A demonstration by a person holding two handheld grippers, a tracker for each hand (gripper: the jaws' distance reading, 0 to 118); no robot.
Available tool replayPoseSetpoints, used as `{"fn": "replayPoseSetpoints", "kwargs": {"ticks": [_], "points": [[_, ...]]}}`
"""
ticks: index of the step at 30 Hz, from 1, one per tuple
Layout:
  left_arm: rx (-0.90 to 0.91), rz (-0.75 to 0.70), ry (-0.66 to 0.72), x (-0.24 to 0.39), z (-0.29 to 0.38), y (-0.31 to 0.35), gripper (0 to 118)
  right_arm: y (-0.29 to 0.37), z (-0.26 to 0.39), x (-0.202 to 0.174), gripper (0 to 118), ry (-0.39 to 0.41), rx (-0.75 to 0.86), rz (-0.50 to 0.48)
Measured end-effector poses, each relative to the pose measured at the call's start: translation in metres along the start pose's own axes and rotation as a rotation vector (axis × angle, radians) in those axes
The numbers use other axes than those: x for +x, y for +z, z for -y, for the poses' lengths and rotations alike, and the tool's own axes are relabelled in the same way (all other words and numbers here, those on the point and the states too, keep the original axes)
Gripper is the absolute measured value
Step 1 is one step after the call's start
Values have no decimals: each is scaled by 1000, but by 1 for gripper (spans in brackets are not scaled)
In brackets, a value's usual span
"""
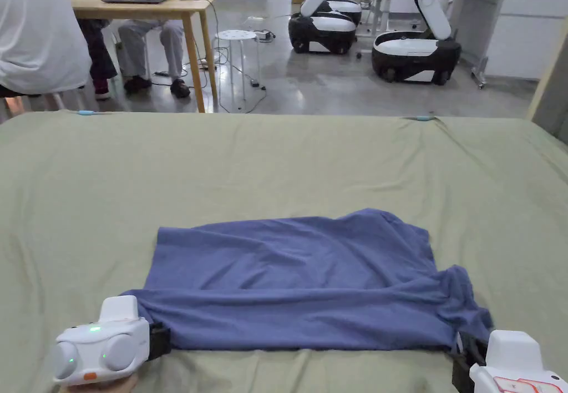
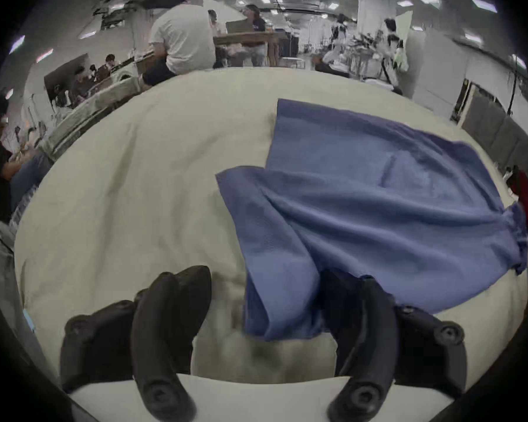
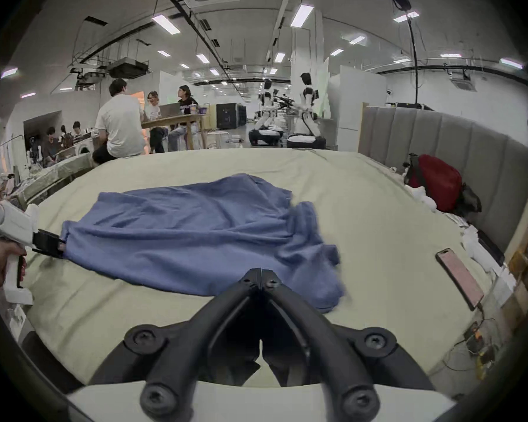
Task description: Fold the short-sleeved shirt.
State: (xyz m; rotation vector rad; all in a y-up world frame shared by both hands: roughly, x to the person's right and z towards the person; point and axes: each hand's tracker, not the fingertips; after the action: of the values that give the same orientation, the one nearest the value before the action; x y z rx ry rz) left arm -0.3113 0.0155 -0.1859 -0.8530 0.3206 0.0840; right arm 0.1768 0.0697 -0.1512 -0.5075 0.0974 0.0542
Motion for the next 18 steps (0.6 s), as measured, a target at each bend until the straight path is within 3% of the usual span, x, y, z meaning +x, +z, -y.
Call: {"fn": "replayPoseSetpoints", "kwargs": {"ticks": [1,2,4,5,6,7,8,9,10,13,15,16,18], "points": [[7,11,-6,1,-2,7,72,-2,0,9,0,8,-10,31],[18,15,-27,4,-3,13,61,-6,0,18,0,17,-17,69],[70,-55,-107,7,-5,14,19,-20,-1,33,0,24,-61,106],[87,-50,-100,7,-8,18,6,-28,-1,39,0,27,-84,106],[82,-23,-71,3,-10,21,6,-35,-1,44,8,19,-85,91],[89,-3,-35,1,-12,33,6,-44,-1,48,29,10,-97,83],[98,9,-20,-3,-13,38,6,-55,-1,50,79,-2,-136,85],[100,21,-4,-5,-14,40,5,-68,1,52,110,-5,-182,85],[94,26,-5,-6,-15,41,5,-80,2,53,118,-10,-206,71],[106,8,-44,2,-14,53,5,-106,-1,50,98,-18,-201,50],[131,8,-63,10,-15,63,3,-121,-4,46,97,5,-247,43],[141,-1,-75,14,-15,66,3,-126,-5,44,90,10,-272,22],[148,-12,-111,19,-16,69,3,-128,-8,42,50,6,-318,-50]]}}
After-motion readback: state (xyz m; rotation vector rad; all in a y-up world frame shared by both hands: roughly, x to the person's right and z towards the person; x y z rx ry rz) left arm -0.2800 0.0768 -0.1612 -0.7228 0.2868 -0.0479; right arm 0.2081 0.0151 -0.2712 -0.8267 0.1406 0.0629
